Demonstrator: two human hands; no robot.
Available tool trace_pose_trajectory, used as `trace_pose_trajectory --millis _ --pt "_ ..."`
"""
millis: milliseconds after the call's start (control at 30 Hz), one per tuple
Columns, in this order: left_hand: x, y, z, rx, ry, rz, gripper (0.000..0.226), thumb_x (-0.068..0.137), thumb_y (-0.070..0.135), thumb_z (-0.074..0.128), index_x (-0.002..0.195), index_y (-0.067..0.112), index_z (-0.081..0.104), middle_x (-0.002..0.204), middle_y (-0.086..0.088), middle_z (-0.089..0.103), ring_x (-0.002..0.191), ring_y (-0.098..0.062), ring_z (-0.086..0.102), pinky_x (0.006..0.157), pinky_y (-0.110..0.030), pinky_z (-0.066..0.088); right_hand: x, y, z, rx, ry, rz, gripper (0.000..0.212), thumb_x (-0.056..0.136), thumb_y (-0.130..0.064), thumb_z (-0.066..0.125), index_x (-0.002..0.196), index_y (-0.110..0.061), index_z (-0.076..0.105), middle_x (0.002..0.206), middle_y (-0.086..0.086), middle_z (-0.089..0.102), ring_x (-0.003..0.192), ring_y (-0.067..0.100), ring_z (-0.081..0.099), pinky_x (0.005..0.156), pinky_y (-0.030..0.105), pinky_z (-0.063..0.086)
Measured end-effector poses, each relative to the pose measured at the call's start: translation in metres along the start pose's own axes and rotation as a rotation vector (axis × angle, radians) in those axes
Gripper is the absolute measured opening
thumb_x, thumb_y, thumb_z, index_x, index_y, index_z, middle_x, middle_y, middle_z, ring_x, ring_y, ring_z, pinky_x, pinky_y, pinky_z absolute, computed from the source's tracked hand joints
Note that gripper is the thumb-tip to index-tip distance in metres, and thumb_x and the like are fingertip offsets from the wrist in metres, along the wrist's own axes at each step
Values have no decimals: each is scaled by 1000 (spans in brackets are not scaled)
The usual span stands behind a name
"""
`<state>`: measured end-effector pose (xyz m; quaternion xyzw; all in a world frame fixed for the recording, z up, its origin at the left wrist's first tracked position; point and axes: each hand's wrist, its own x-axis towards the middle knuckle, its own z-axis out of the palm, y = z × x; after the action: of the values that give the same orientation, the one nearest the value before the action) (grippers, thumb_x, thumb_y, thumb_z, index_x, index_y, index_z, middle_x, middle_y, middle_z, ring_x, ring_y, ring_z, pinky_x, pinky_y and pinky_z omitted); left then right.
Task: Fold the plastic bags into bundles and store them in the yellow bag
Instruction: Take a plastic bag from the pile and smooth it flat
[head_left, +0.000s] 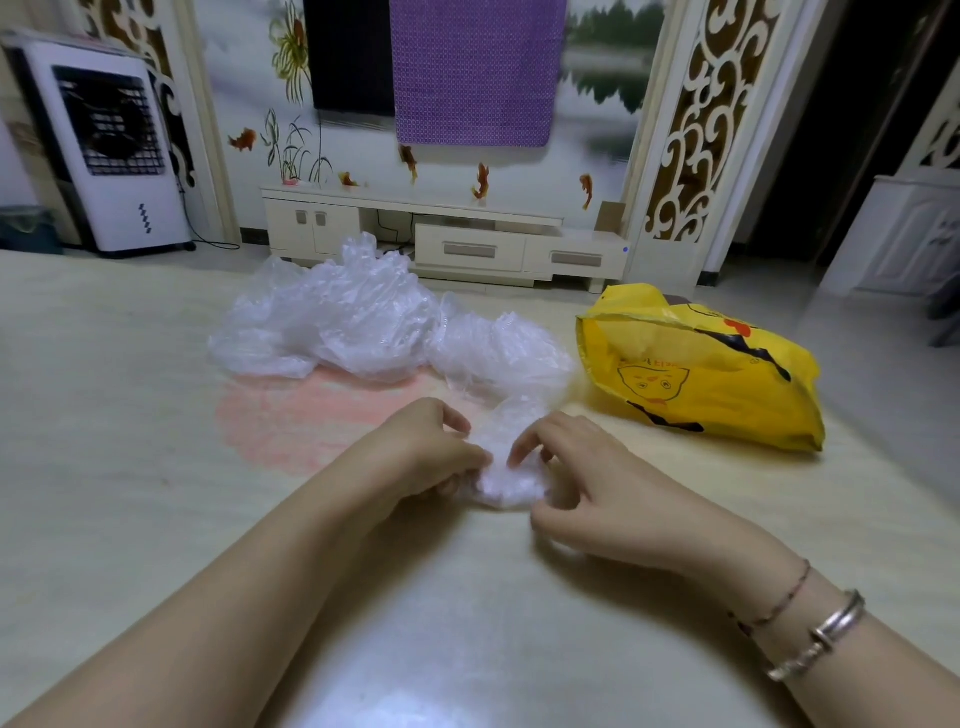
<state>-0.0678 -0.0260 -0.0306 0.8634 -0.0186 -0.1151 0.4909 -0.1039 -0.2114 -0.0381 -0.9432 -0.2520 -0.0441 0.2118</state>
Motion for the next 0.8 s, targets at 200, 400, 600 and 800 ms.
trace_pose_trajectory --millis 200,400,600,800 --pt "-15 10 -15 -246 -148 -30 7 89 15 67 88 16 60 69 0 58 40 -6 36 44 -18 23 3 8 6 -26 71 -18 28 77 -34 59 103 -35 49 102 -20 48 100 5 43 88 27 39" --pt "-12 6 -18 94 -23 286 56 61 34 87 108 34 58 111 16 55 83 4 55 68 -17 42 11 15 10 152 145 37 20 76 -15 56 93 -24 59 93 -10 58 91 10 52 80 28 44" --pt "-3 -3 1 146 -71 327 31 70 23 74 99 13 67 94 -4 69 72 -9 61 63 -24 48 12 17 4 394 206 117 12 83 -7 63 85 -19 61 81 3 66 70 18 55 65 28 42" --pt "1 -1 1 -54 -113 84 15 92 18 58 85 8 66 73 -8 53 36 -8 41 39 -14 26 23 25 7 614 237 286 12 87 -17 68 89 -15 56 76 22 67 67 18 49 64 32 35"
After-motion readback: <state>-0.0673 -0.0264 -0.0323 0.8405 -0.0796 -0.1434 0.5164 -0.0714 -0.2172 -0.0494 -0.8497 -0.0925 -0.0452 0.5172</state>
